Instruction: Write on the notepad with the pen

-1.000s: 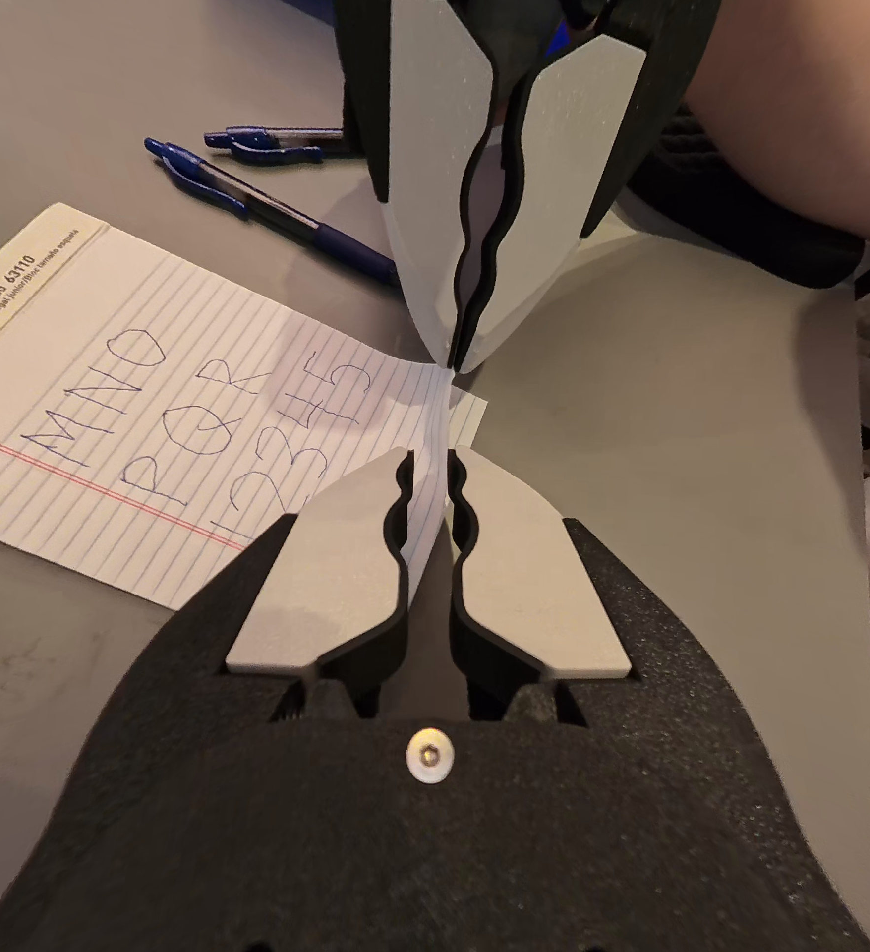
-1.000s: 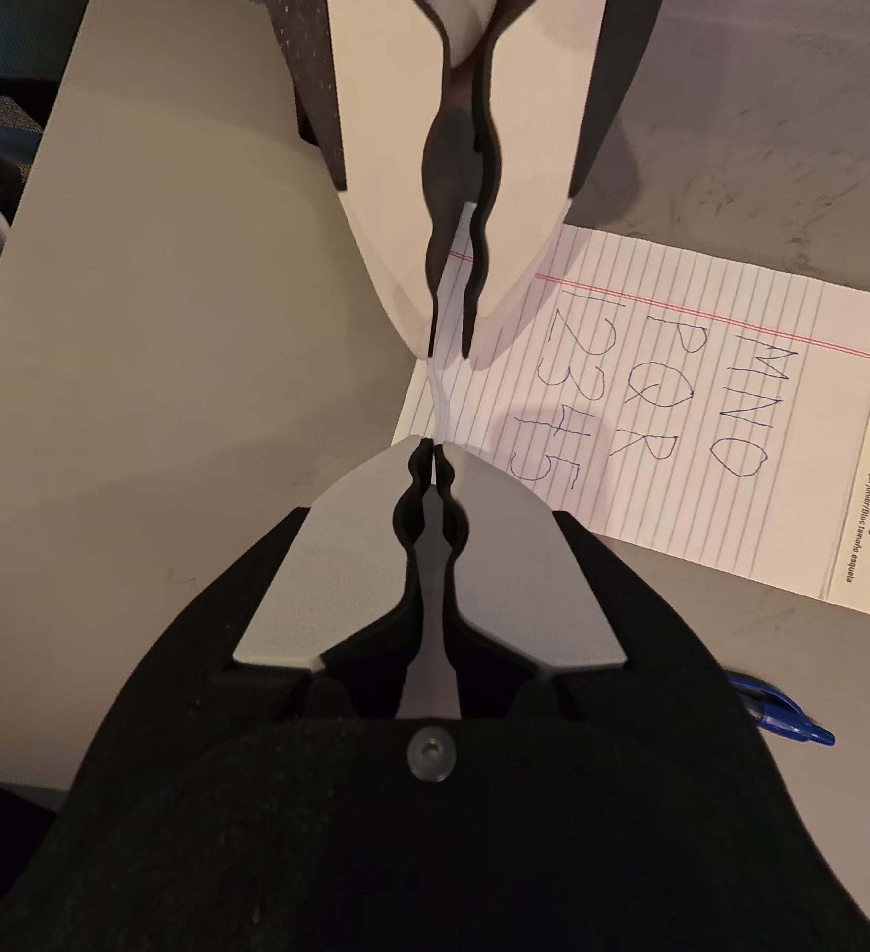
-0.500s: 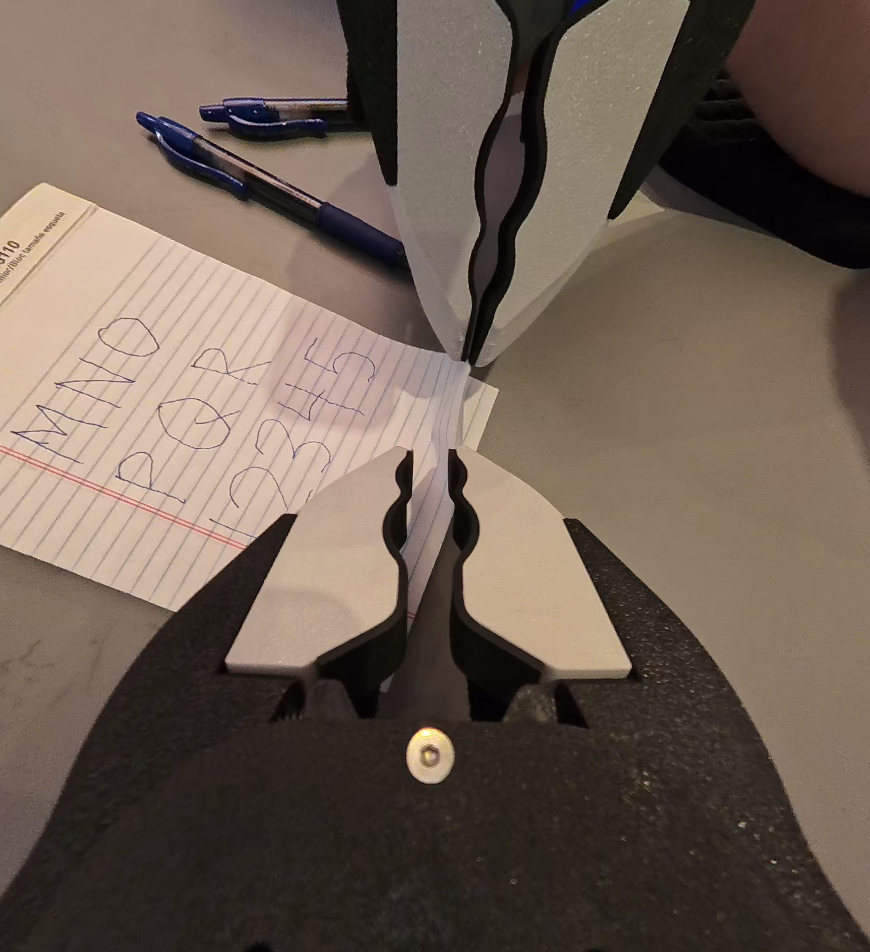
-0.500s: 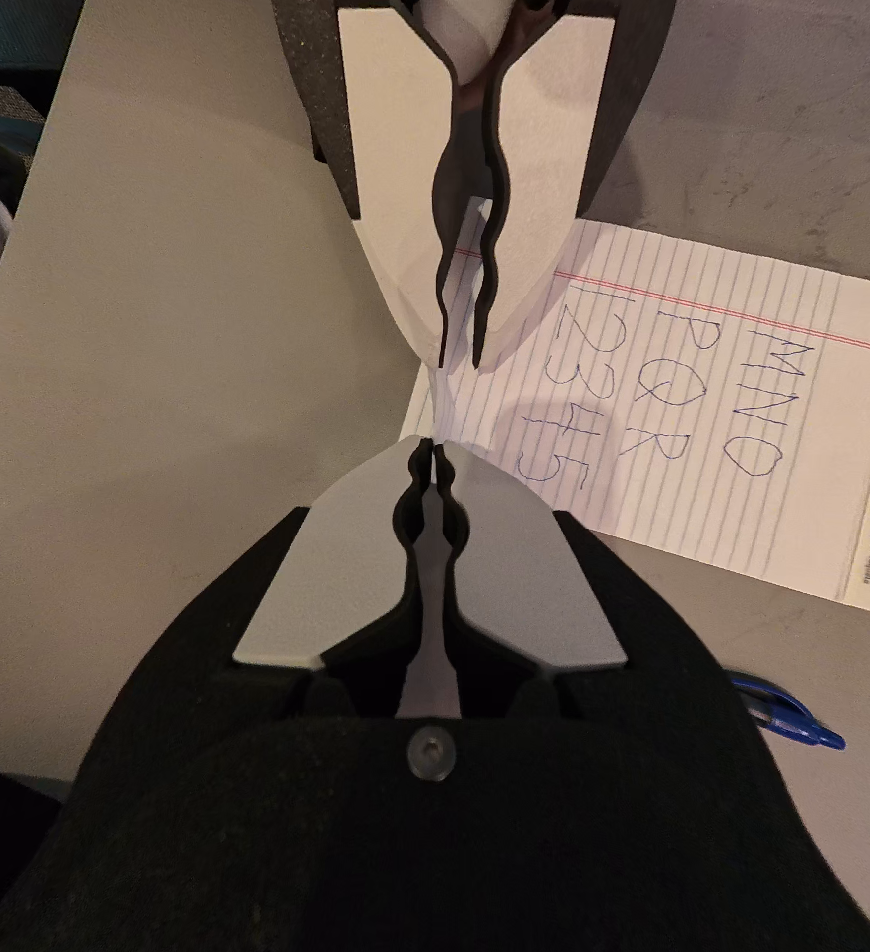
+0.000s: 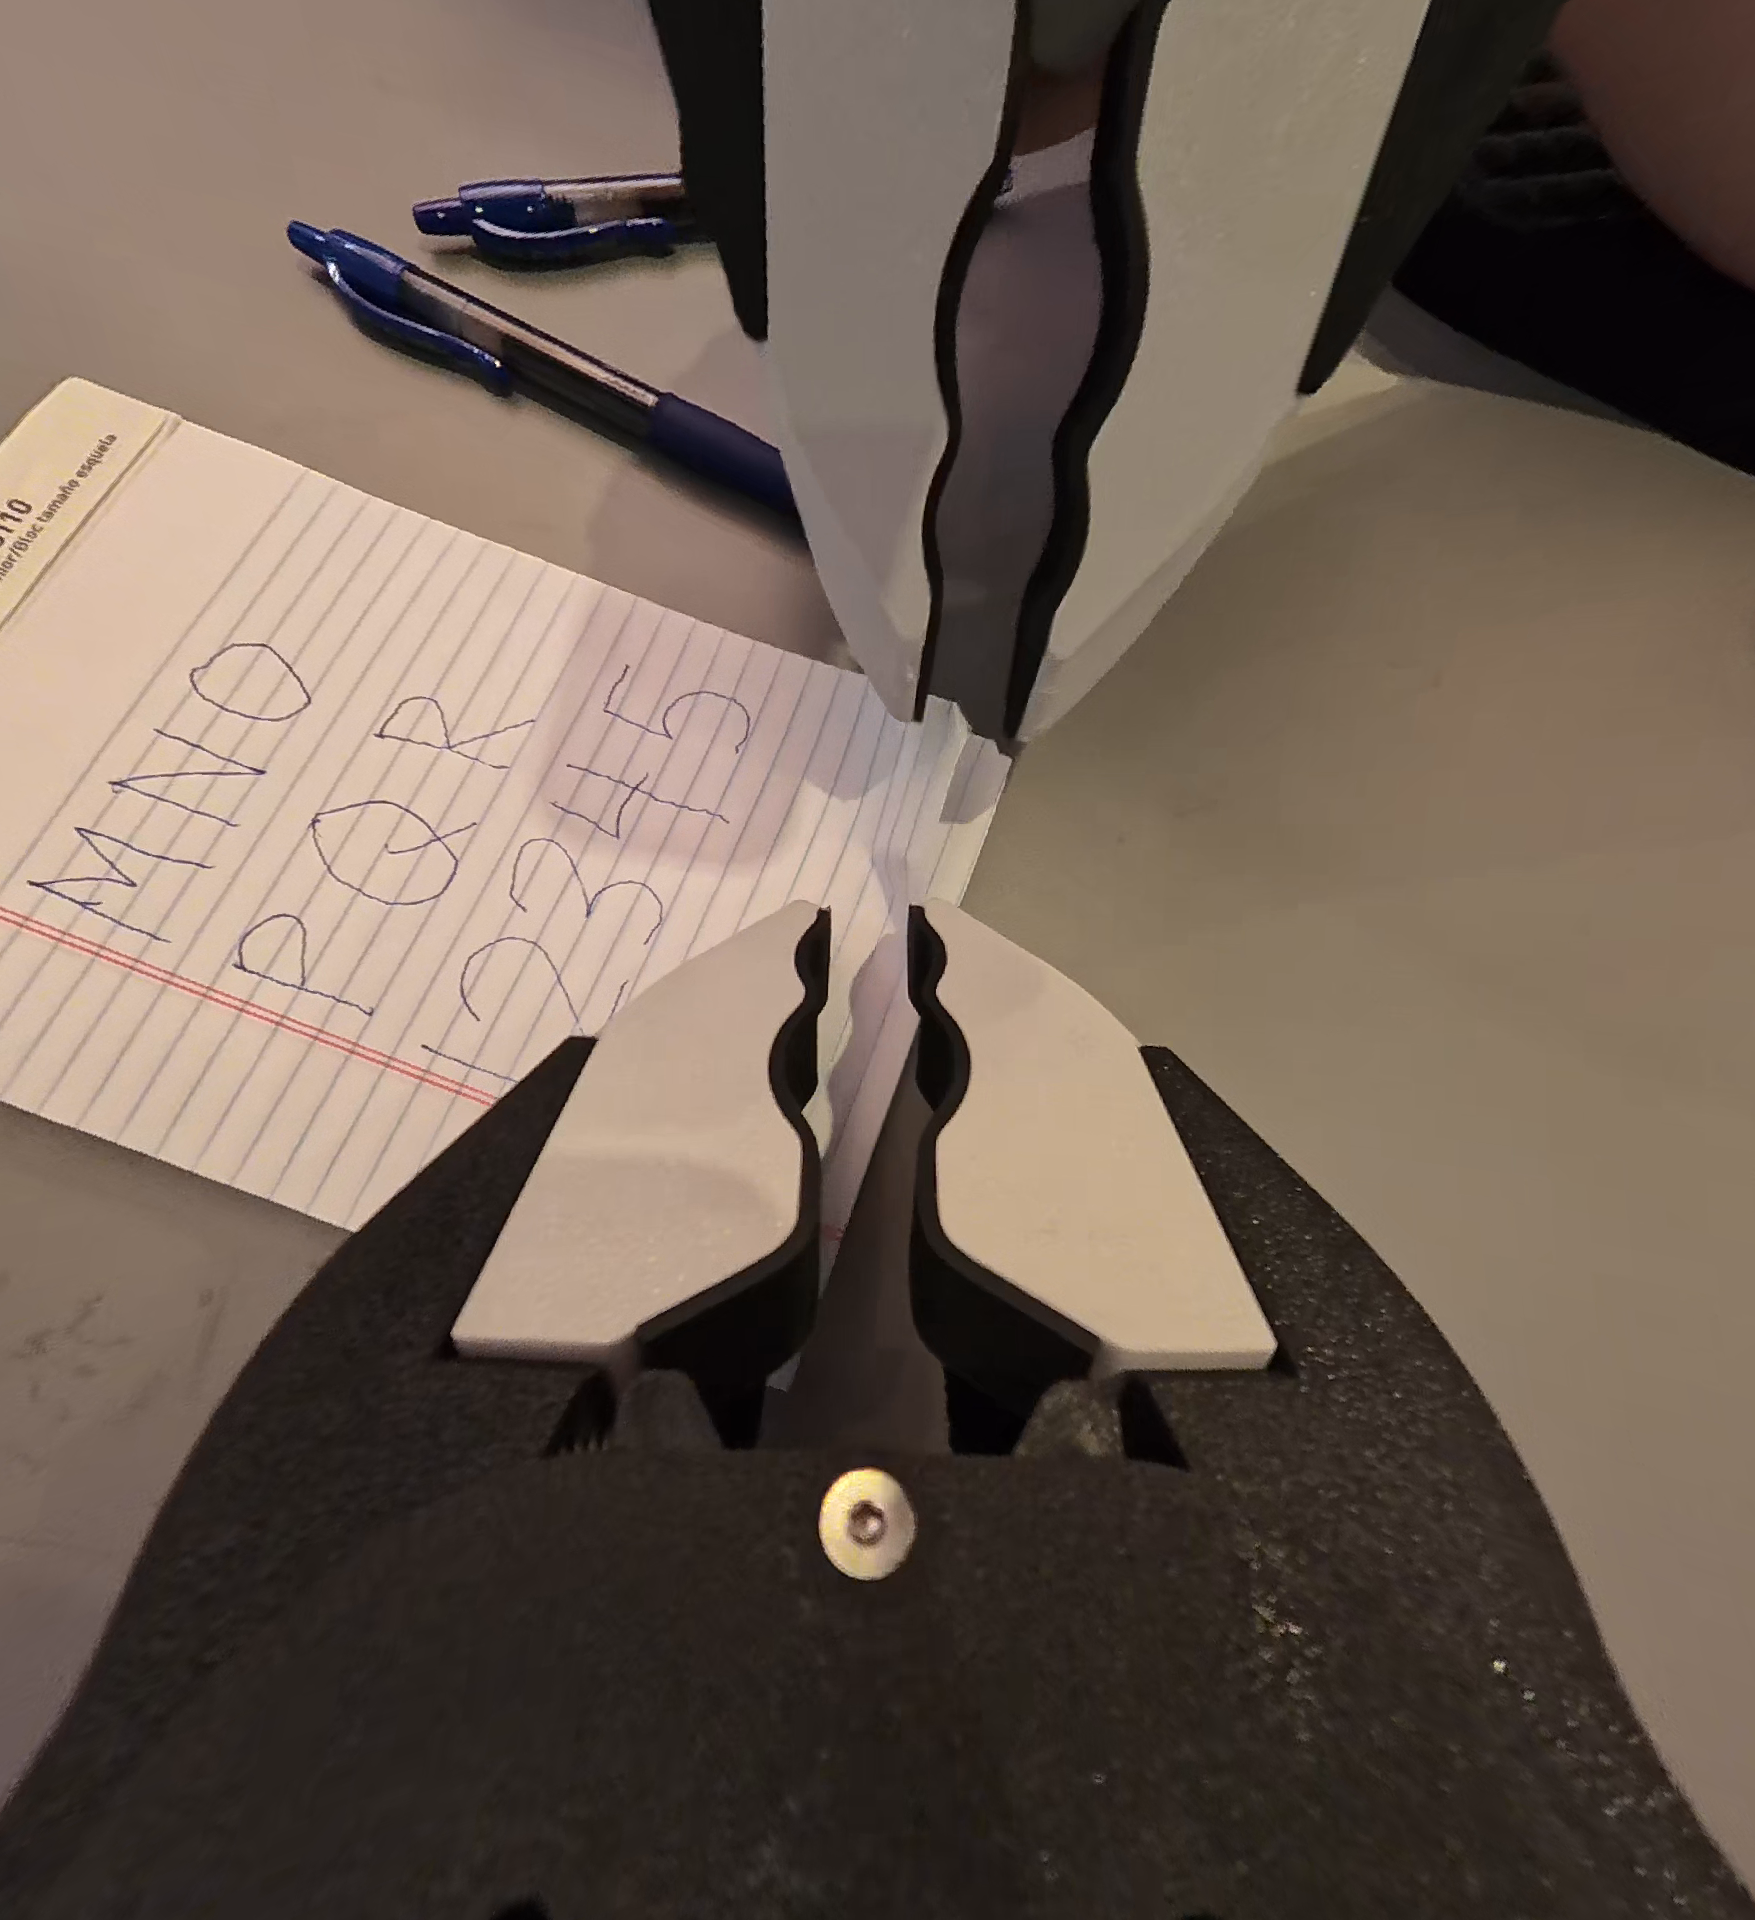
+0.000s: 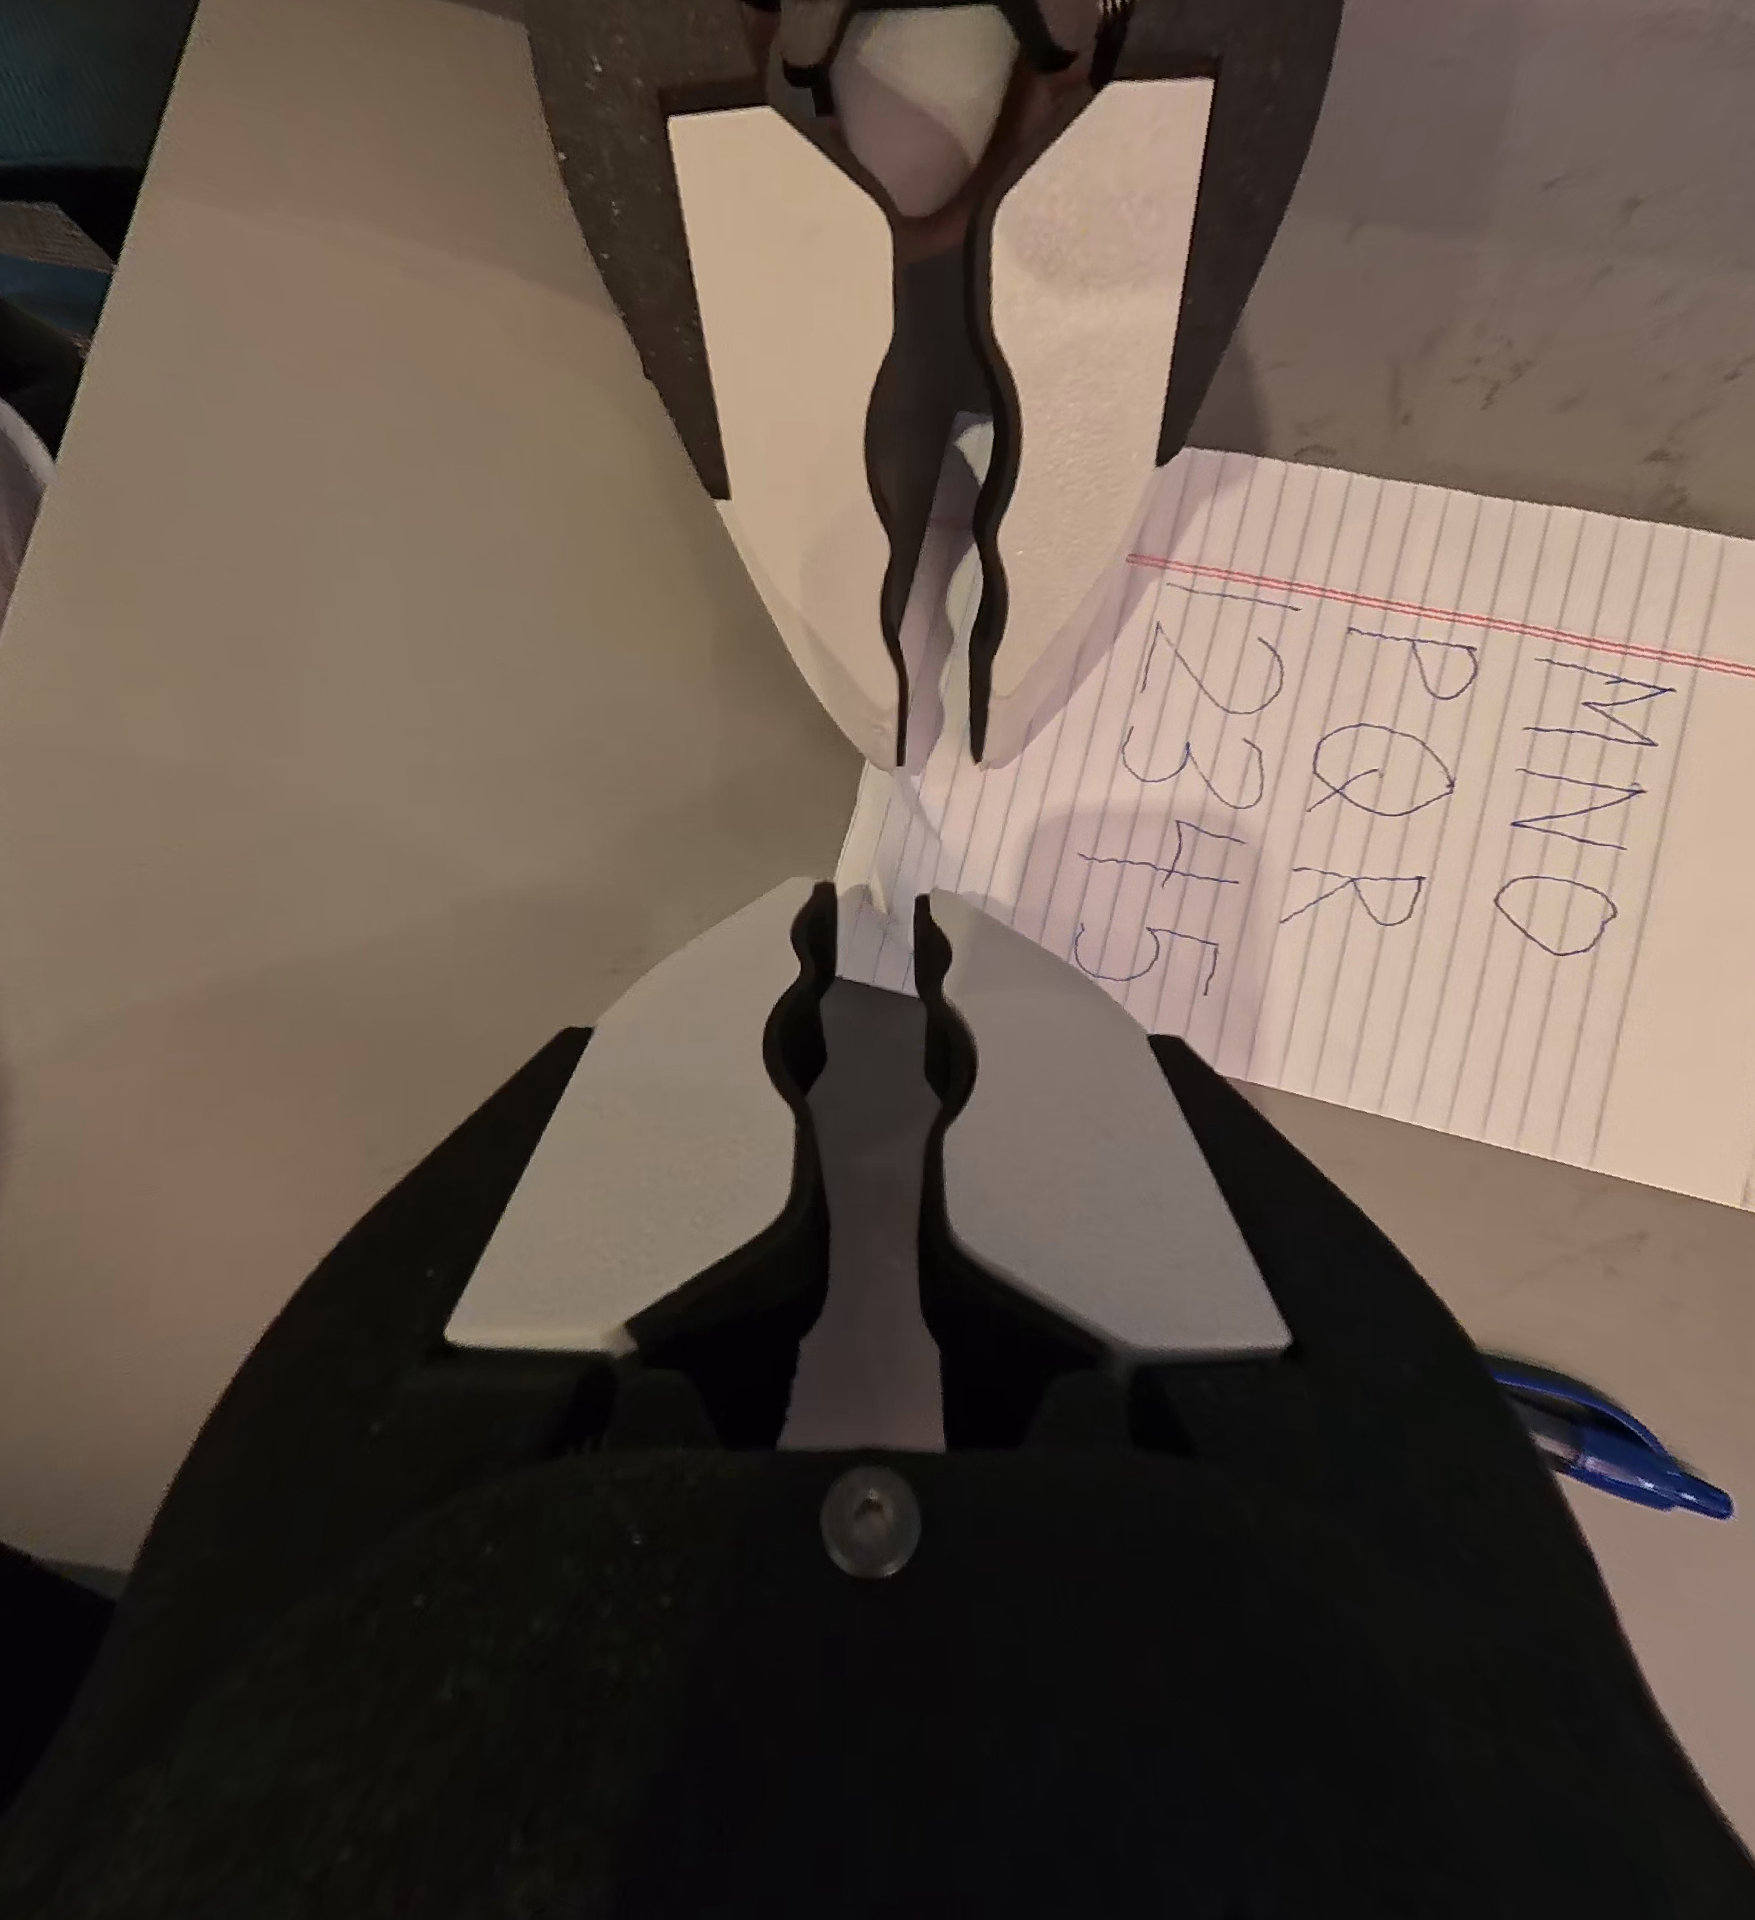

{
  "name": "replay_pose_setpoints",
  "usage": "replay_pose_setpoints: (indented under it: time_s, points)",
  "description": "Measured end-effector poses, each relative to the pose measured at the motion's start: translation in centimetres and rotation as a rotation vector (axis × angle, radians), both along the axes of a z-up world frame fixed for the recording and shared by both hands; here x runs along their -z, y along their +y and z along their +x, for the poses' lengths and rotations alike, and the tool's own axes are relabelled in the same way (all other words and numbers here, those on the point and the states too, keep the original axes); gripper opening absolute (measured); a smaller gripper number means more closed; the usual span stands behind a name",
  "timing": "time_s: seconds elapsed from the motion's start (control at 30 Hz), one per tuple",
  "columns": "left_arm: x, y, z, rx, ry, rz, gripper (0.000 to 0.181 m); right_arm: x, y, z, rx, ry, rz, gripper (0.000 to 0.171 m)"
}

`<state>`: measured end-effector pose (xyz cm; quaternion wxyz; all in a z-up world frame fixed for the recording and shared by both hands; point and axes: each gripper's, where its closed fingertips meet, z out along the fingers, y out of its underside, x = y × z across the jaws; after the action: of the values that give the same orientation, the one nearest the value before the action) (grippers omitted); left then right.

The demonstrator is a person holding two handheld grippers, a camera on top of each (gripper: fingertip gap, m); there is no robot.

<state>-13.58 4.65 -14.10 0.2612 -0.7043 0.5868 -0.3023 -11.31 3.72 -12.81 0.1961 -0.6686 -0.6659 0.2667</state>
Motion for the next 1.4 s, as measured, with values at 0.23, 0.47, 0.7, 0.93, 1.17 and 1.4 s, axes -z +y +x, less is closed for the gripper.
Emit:
replay_pose_setpoints:
  time_s: [0.23, 0.47, 0.7, 0.93, 1.17, 1.4]
  points:
    - [0.2, 0.1, -0.1, -0.008, -0.007, -0.014, 0.013, -0.1, 0.6, -0.1, 0.011, 0.007, 0.046, 0.018]
    - [0.2, 0.2, -0.1, -0.008, -0.005, -0.021, 0.013, -0.2, 0.5, 0.0, -0.034, 0.008, 0.130, 0.018]
    - [0.1, 0.3, -0.1, -0.011, -0.013, -0.037, 0.012, -1.1, 1.0, 0.5, -0.054, -0.056, 0.308, 0.027]
    - [0.1, 0.3, -0.1, -0.016, -0.025, -0.053, 0.011, 0.0, 1.1, -0.5, -0.105, -0.123, 0.433, 0.030]
    - [0.1, 0.3, -0.1, -0.015, -0.020, -0.052, 0.012, 0.3, 1.9, -0.5, -0.110, -0.120, 0.503, 0.011]
    - [0.1, 0.3, -0.1, -0.013, -0.015, -0.051, 0.012, -0.3, 1.3, -1.0, -0.116, -0.069, 0.470, 0.000]
